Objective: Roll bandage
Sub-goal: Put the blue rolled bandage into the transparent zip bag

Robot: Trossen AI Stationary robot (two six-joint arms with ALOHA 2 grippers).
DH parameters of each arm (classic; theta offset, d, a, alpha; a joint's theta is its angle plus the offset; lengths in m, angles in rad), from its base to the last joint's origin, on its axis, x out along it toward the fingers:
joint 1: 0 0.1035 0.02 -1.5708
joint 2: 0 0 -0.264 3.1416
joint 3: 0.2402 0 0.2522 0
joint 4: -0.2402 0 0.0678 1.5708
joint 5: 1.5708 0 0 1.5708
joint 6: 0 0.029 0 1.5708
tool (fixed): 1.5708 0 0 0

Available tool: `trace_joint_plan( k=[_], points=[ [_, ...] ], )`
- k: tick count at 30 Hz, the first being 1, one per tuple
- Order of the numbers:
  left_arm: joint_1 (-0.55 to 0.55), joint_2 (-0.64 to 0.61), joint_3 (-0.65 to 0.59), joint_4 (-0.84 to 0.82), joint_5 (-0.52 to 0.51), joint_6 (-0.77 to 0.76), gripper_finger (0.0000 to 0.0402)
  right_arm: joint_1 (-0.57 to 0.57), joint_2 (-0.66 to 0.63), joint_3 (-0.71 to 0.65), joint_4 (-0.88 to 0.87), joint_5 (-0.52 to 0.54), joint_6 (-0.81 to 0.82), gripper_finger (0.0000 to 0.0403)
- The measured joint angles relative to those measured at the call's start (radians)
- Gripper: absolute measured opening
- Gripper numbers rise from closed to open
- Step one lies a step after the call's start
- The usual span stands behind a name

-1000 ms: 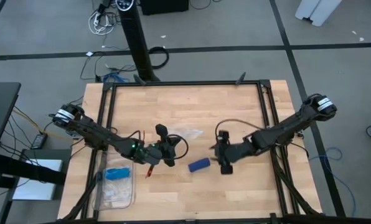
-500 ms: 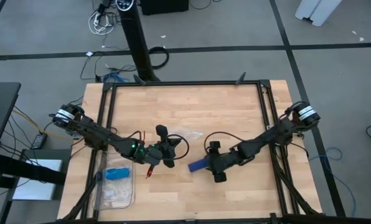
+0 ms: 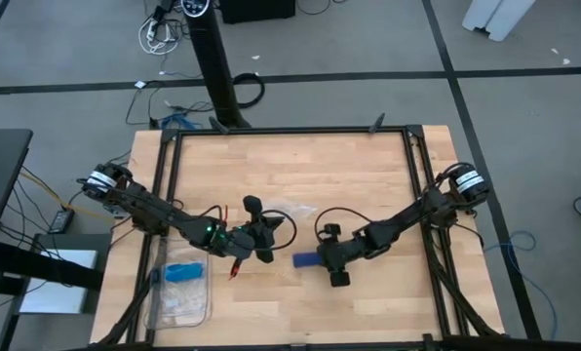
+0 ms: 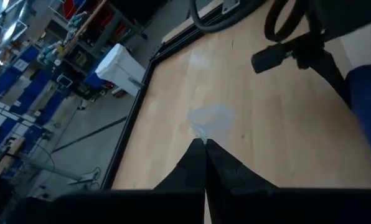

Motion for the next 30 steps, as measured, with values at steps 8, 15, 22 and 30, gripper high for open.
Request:
trace_joint_plan(
  k=[8, 15, 22, 30],
  points=[
    [0.015, 0.000, 0.000, -0.045, -0.012, -0.167, 0.0000, 0.043, -0.141, 0.068, -0.175, 0.135, 0.050, 0.0050],
    [0.020, -0.001, 0.000, -0.049, -0.010, -0.271, 0.0000, 0.051, -0.246, 0.217, -0.570, 0.390, 0.169, 0.0057],
    [0.020, -0.001, 0.002, -0.038, -0.002, -0.271, 0.0000, -0.023, -0.239, 0.259, -0.632, 0.411, 0.124, 0.0051],
    [0.020, -0.001, 0.026, -0.039, 0.023, -0.249, 0.0000, -0.097, -0.205, 0.259, -0.639, 0.385, 0.117, 0.0052]
  ],
)
